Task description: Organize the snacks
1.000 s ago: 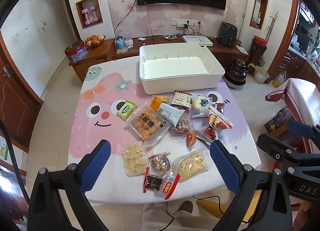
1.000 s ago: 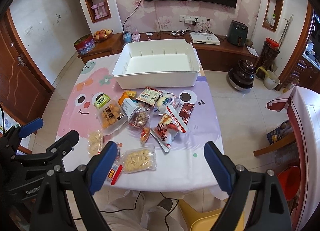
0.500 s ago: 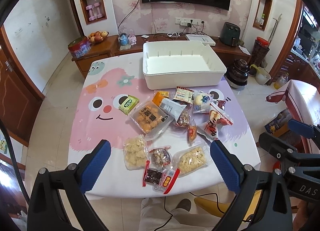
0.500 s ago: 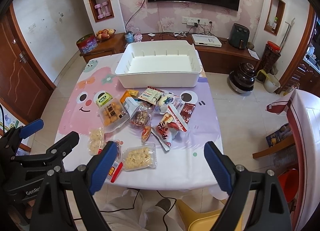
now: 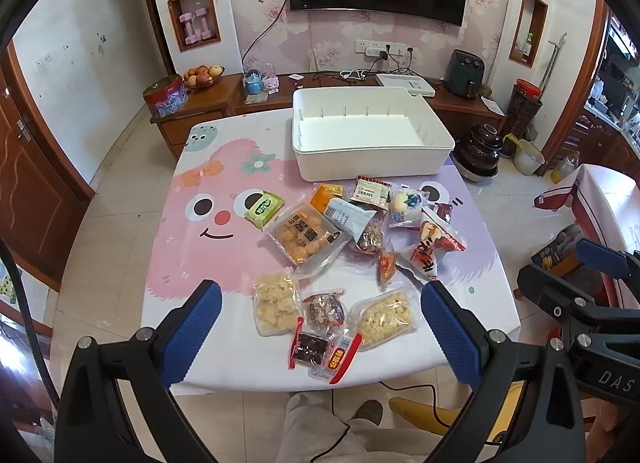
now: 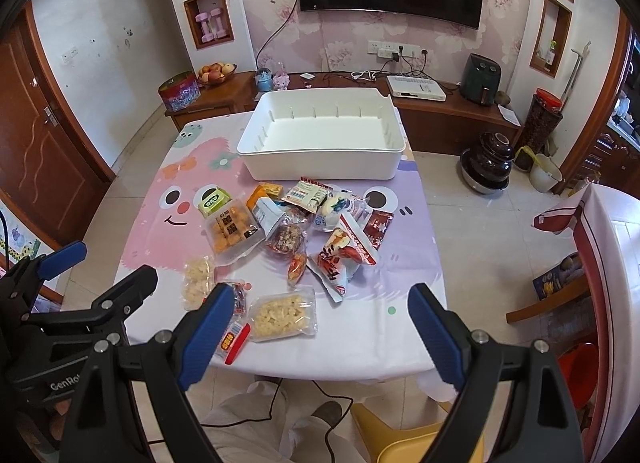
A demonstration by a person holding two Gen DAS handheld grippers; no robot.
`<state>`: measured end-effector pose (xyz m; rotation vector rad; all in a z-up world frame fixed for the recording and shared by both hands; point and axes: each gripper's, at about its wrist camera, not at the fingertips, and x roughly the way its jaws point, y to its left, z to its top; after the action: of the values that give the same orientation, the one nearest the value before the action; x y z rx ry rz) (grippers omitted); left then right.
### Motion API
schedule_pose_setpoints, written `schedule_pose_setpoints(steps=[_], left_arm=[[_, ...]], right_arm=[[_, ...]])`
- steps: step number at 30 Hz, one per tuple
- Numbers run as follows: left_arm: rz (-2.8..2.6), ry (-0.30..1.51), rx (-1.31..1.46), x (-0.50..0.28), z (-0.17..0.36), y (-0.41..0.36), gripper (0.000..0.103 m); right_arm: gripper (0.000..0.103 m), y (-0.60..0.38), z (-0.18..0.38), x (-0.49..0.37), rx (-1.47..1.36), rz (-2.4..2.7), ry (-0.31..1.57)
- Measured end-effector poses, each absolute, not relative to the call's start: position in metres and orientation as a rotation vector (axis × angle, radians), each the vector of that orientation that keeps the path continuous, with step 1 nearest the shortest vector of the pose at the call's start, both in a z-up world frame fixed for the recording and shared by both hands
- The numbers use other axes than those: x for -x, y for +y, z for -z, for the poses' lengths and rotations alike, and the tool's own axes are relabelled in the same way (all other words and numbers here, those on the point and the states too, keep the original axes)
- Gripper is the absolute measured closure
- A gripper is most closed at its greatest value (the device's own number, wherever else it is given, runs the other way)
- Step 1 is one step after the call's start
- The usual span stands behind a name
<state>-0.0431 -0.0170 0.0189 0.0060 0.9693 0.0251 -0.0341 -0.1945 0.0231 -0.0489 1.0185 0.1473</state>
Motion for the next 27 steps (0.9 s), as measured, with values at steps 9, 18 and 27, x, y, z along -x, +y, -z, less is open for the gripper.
schedule_pose_setpoints(steps=[9,18,27], left_arm=[[-0.084,1.031,0.039,0.038,-0.002,0.005,0.003],[-0.122,1.1,0.067,0.021,0.035,0.02,0.004],[-0.177,1.19,0.084,0.006,0.086,0.039,0.003]], right_arm=[[0.014,-0.192,-0.015,0.031,0.039,-0.192,1.037],[0.017,-0.182,0.01,0.01,0.083,-0.24,1.081],[0.02,-0.188,0.054,-0.015,0.095,-0.225,1.166]])
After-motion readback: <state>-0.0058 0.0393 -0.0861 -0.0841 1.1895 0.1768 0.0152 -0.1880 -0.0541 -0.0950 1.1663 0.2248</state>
